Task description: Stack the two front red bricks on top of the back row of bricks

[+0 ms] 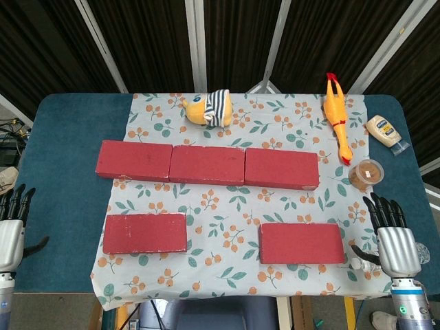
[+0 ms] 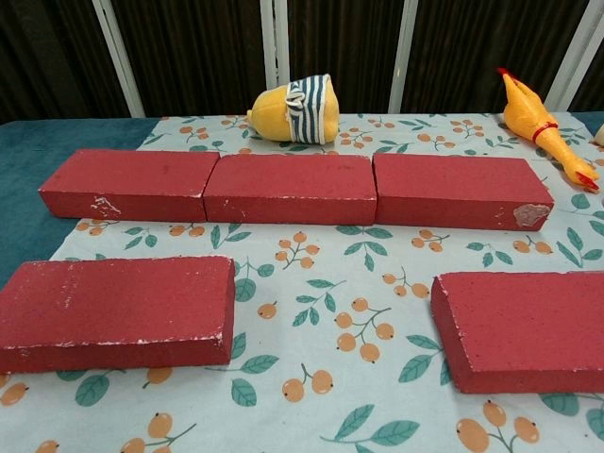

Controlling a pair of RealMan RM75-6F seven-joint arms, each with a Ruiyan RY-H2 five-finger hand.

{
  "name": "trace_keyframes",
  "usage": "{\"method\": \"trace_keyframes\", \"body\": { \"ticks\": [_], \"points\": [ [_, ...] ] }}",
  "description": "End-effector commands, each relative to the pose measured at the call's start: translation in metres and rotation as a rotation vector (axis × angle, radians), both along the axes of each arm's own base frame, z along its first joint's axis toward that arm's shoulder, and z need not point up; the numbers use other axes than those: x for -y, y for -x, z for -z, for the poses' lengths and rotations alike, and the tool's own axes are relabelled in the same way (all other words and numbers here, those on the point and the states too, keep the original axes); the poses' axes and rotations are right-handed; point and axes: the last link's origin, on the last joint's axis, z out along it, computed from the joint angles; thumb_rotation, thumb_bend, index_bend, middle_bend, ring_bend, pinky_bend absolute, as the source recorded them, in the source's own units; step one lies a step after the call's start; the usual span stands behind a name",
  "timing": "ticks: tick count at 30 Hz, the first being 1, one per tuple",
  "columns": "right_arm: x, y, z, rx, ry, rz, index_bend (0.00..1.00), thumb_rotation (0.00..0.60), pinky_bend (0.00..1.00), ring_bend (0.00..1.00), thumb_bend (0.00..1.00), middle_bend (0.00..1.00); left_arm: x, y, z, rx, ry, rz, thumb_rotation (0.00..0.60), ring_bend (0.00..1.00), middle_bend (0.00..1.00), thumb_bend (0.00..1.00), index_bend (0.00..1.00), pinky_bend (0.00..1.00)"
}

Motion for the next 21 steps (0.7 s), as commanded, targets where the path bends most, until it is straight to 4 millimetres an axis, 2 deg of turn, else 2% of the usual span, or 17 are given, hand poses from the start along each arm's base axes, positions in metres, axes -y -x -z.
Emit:
{"method": "trace_keyframes", "body": {
  "ticks": [1,21],
  "points": [
    [0.0003,0.0002,0.0006,-0.001,-0.003,0.004,0.00,0.600,0.00,0.00,0.11,0.00,0.0003,-0.0002,0.0001,-0.001,0.000,0.000,0.600,0.00,0.01,0.00,0.05,0.08],
    [-0.0028,0.0003,0.0087,0.000,-0.090,0.040,0.00,0.600,0.00,0.00,0.11,0.00,0.0004,-0.0015,-0.0013,0.011,-0.011,0.004,0.600,0.00,0.01,0.00,0.05,0.08]
  ]
}}
